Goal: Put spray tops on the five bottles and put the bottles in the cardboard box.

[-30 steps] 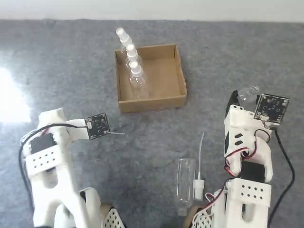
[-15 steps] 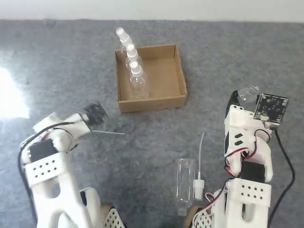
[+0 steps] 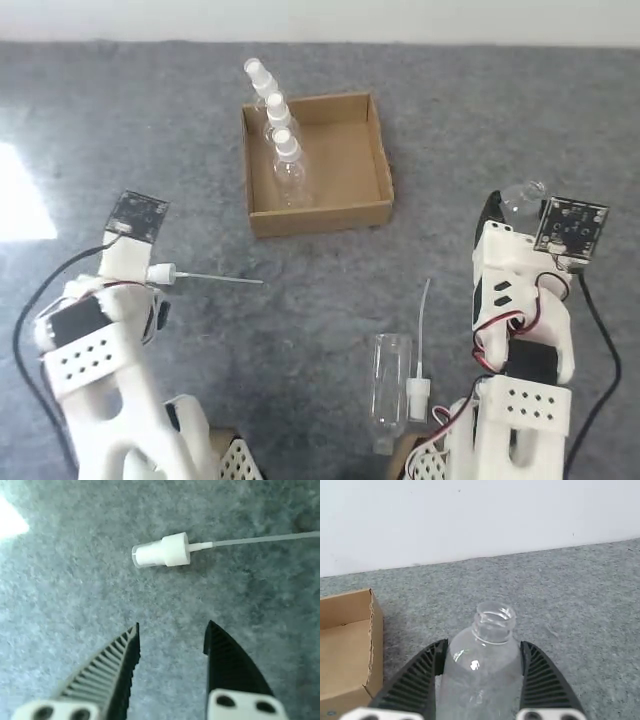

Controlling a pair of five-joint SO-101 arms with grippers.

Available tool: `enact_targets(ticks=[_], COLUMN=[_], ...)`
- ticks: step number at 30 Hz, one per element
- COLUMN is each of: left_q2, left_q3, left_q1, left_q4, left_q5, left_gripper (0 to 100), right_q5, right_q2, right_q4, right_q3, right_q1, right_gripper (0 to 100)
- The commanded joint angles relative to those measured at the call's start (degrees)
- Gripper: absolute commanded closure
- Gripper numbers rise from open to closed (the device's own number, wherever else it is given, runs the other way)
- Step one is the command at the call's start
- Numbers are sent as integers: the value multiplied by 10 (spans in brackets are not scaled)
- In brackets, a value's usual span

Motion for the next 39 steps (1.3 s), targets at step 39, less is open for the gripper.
enact_targets(ticks=[39], left_q2=[346], left_q3=[-229], left_q1=[29], left_q4=[18], left_q5=[414], left_gripper=[805], right_q5=[13], right_q2=[-12], right_q4=[-11], right_q3=[-9], right_q1=[-3], right_gripper=[929])
